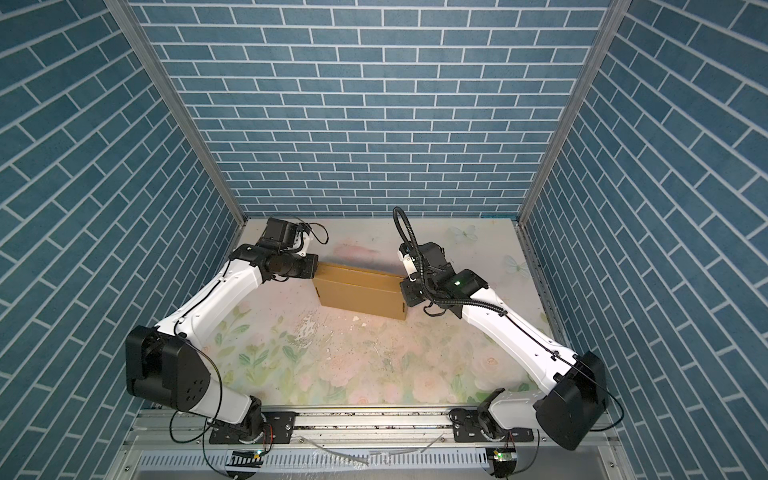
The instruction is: Fold the paper box
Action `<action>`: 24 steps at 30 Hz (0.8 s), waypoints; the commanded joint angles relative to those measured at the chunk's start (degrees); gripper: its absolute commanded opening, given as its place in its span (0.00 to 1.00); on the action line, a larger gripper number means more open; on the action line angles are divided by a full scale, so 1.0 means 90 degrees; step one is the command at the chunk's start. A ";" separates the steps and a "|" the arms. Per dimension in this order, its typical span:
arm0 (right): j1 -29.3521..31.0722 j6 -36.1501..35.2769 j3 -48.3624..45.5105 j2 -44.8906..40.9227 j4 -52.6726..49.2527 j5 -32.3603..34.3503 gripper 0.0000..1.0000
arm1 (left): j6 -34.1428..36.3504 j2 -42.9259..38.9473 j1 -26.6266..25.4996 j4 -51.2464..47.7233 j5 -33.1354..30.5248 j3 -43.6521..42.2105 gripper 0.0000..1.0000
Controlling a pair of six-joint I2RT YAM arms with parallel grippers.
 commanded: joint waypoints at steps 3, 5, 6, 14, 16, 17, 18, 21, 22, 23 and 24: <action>0.0052 0.0442 0.0320 0.0170 -0.0061 0.0328 0.11 | 0.0037 -0.0078 -0.0042 -0.0172 -0.0010 -0.0218 0.00; 0.0047 0.0495 0.0281 0.0204 -0.0061 0.0407 0.10 | 0.0028 -0.0089 -0.0042 -0.0160 -0.0006 -0.0241 0.00; 0.0055 0.0522 0.0271 0.0219 -0.0061 0.0467 0.09 | 0.0028 -0.0096 -0.0042 -0.0161 -0.0005 -0.0248 0.00; 0.0047 0.0478 0.0181 0.0231 -0.0100 0.0645 0.12 | 0.0028 -0.0092 -0.0042 -0.0154 0.0015 -0.0249 0.00; 0.0048 0.0441 0.0179 0.0262 -0.0100 0.0651 0.13 | 0.0039 -0.0084 -0.0042 -0.0189 0.0020 -0.0243 0.00; 0.0049 0.0435 0.0181 0.0263 -0.0100 0.0684 0.13 | 0.0047 -0.0077 -0.0042 -0.0190 0.0024 -0.0243 0.00; 0.0052 0.0419 0.0181 0.0255 -0.0100 0.0727 0.13 | 0.0047 -0.0070 -0.0042 -0.0196 0.0029 -0.0229 0.00; 0.0031 0.0408 0.0141 0.0124 -0.0030 0.0765 0.15 | 0.0045 -0.0043 -0.0042 -0.0237 0.0037 -0.0206 0.00; 0.0038 0.0399 0.0141 0.0076 -0.0022 0.0757 0.17 | 0.0051 -0.0028 -0.0042 -0.0259 0.0033 -0.0192 0.00; 0.0043 0.0382 0.0141 0.0045 -0.0022 0.0745 0.19 | 0.0050 -0.0014 -0.0042 -0.0269 0.0032 -0.0175 0.00; 0.0037 0.0371 0.0142 0.0003 -0.0022 0.0752 0.22 | 0.0050 0.0000 -0.0042 -0.0273 0.0028 -0.0170 0.00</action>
